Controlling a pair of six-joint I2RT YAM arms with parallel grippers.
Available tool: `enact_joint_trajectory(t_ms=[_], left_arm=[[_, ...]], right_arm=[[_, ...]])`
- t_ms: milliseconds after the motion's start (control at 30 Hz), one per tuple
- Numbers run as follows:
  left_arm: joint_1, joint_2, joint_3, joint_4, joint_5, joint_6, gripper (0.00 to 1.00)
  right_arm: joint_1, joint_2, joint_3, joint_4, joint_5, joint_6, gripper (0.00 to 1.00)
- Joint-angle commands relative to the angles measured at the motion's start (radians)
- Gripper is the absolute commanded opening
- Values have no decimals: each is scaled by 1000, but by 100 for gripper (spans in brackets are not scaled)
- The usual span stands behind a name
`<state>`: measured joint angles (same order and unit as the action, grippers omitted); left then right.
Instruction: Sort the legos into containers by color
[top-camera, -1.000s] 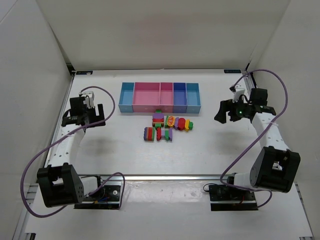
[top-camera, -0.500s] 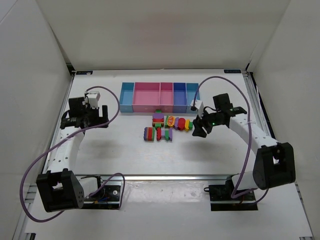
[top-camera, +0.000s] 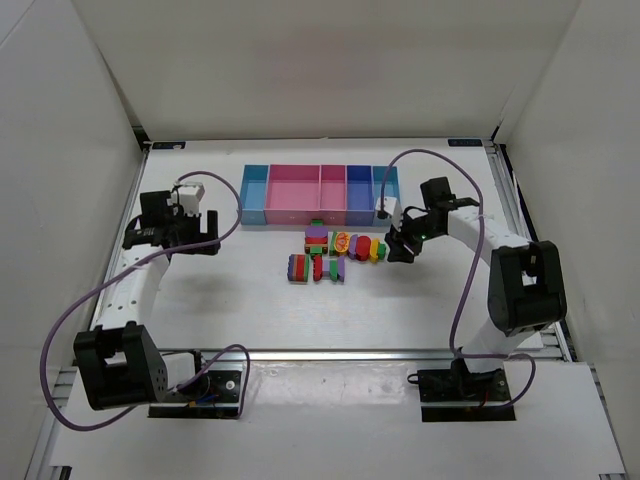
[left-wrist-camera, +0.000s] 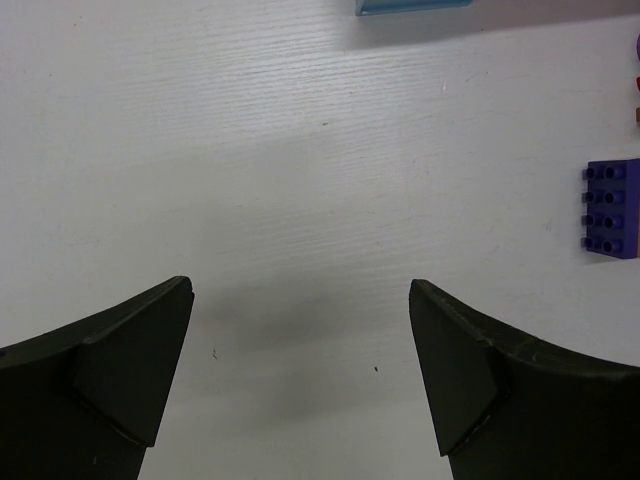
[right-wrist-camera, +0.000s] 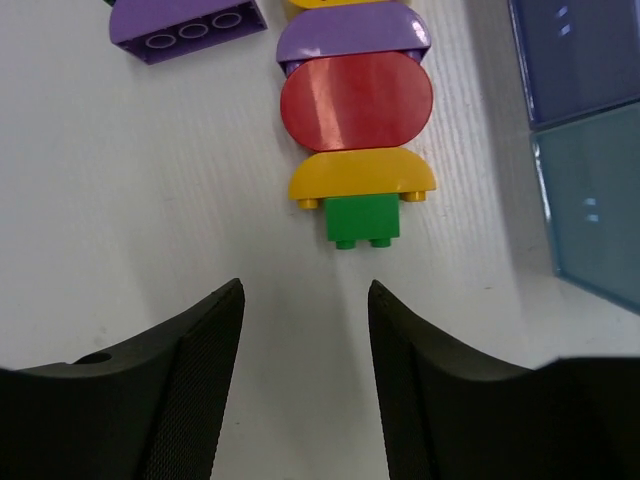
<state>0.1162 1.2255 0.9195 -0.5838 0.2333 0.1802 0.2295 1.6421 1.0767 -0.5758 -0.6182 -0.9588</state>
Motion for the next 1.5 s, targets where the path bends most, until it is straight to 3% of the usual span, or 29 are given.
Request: enact_joint_trajectory(t_ms=[0,267,933,1133,1467], left_arm=[[3,3,45,-7,26,15,99],[2,17,58,-7,8,24,99],[2,48,64,-7,-5,18,99],[2,48,56,-7,0,18,99],[2,54,55,-7,14,15,99]], right_arm=[[-1,31,66,2,0,-64,58],[18,97,100,-38,8,-153,56],[54,203,172,-32,11,-153,57],[67,205,172,-9,43,-136,66],[64,206,173,44,115,-103,67]])
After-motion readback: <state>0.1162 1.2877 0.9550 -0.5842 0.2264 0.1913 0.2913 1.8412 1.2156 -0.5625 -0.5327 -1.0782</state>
